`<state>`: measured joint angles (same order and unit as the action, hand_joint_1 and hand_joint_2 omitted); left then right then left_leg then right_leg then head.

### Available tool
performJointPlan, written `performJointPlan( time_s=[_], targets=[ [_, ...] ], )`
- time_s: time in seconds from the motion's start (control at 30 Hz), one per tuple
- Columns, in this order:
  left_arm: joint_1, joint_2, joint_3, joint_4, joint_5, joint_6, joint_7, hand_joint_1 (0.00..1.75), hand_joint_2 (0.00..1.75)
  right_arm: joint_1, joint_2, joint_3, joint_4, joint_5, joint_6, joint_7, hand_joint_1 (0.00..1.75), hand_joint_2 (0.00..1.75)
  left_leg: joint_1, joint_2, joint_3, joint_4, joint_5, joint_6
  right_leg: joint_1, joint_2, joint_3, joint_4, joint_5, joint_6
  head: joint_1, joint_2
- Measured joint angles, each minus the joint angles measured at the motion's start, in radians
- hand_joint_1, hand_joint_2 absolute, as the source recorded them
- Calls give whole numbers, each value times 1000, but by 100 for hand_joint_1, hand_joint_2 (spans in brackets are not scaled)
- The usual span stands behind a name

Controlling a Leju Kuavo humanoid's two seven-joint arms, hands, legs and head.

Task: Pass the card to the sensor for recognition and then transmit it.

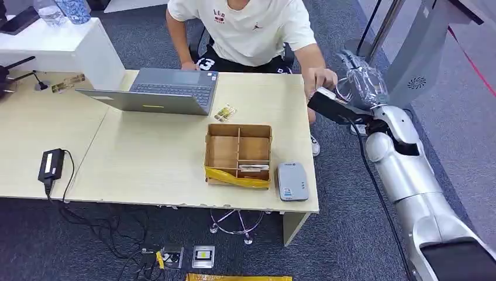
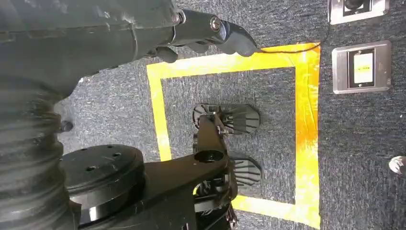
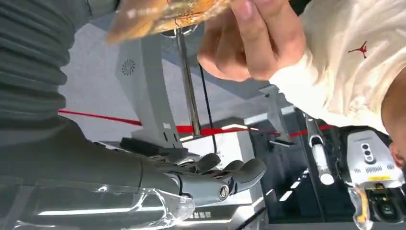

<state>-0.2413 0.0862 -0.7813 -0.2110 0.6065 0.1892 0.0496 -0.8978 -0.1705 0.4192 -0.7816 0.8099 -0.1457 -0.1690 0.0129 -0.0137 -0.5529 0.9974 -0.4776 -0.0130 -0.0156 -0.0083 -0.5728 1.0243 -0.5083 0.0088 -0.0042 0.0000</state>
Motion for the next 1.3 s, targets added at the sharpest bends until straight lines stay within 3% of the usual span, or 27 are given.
performJointPlan(
  time_s=[0.03, 0.07, 0.13, 0.27, 0.93, 1.3],
  targets=[
    [0, 0, 0, 0, 0, 1, 0, 0, 175, 5, 0, 0, 0, -5, -2, 2, 98, 175, 0, 0, 0, 0, 0, 0, 0, 0, 0, 0, 0, 0, 0, 0],
    [0, 0, 0, 0, 0, 2, 0, 0, 175, 11, 0, 1, 0, -9, -6, 5, 159, 175, 0, 0, 0, 0, 0, 0, 0, 0, 0, 0, 0, 0, 0, 0],
    [0, 0, 0, 0, 0, 8, 0, 0, 175, 27, 2, 2, 0, -15, -11, 10, 157, 175, 0, 0, 0, 0, 0, 0, 0, 0, 0, 0, 0, 0, 0, 0],
    [1, 0, 0, 0, 2, 13, -3, 0, 175, 58, 6, 2, -17, -29, -20, 17, 175, 175, 0, 0, 0, 0, 0, 0, 0, 0, 0, 0, 0, 0, 0, 0],
    [16, 0, 2, 2, 22, 34, -21, 0, 175, 254, 26, -18, -233, -69, -25, 73, 175, 175, 0, 0, 0, 0, 0, 0, 0, 0, 0, 0, 0, 0, 0, 0],
    [17, 0, 2, 2, 14, 37, -21, 0, 175, 399, 40, -13, -246, -10, -68, 81, 175, 175, 0, 0, 0, 0, 0, 0, 0, 0, 0, 0, 0, 0, 0, 0]
  ],
)
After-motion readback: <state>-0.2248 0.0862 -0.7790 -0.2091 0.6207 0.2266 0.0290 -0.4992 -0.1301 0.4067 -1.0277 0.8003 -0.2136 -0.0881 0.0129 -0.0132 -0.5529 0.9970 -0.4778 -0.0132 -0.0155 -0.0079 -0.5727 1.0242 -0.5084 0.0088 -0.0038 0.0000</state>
